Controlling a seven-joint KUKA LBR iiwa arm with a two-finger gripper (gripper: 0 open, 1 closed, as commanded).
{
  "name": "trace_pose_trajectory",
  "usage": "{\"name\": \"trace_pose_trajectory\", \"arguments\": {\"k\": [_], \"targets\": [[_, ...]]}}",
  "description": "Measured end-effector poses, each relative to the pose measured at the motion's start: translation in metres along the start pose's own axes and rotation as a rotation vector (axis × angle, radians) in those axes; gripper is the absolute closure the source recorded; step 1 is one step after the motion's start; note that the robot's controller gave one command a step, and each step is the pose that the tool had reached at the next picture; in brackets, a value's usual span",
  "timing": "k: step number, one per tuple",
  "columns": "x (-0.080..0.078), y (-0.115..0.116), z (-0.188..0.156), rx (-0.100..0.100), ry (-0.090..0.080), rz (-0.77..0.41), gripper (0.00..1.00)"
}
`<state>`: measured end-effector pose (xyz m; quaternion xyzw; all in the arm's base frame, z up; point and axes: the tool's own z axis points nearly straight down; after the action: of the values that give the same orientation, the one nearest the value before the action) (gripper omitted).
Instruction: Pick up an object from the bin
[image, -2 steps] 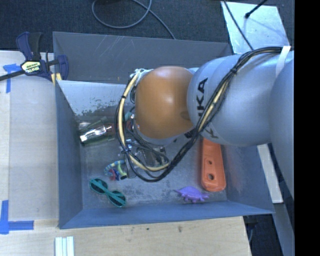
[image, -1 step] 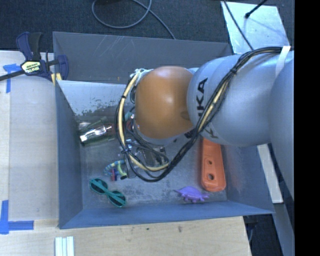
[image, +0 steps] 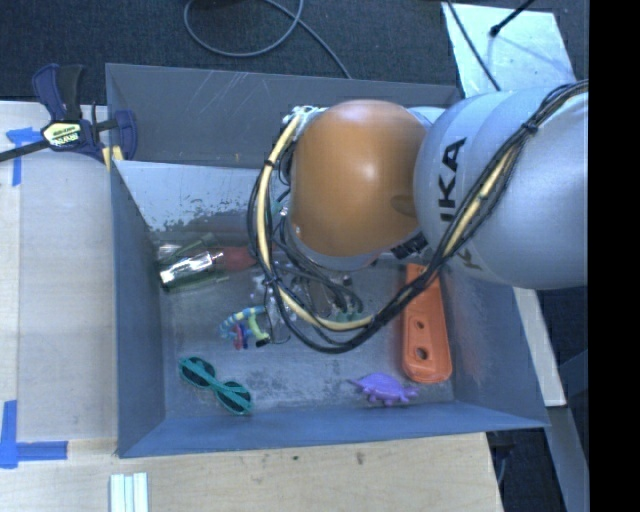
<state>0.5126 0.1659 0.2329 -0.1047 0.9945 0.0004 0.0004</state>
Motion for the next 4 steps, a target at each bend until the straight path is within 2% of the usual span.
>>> {"name": "trace_pose_trajectory", "arguments": {"k": [1,2,3,4], "targets": [[0.000,0.000,0.000,0.000,-0.001,0.000,0.00],[0.000,0.000,0.000,0.000,-0.001,0.001,0.00],[-0.002,-0.011,0.025,-0.001,-0.009,-0.075,0.00],[0.010,-0.035,0.078,0.000,-0.007,-0.099,0.00]]}}
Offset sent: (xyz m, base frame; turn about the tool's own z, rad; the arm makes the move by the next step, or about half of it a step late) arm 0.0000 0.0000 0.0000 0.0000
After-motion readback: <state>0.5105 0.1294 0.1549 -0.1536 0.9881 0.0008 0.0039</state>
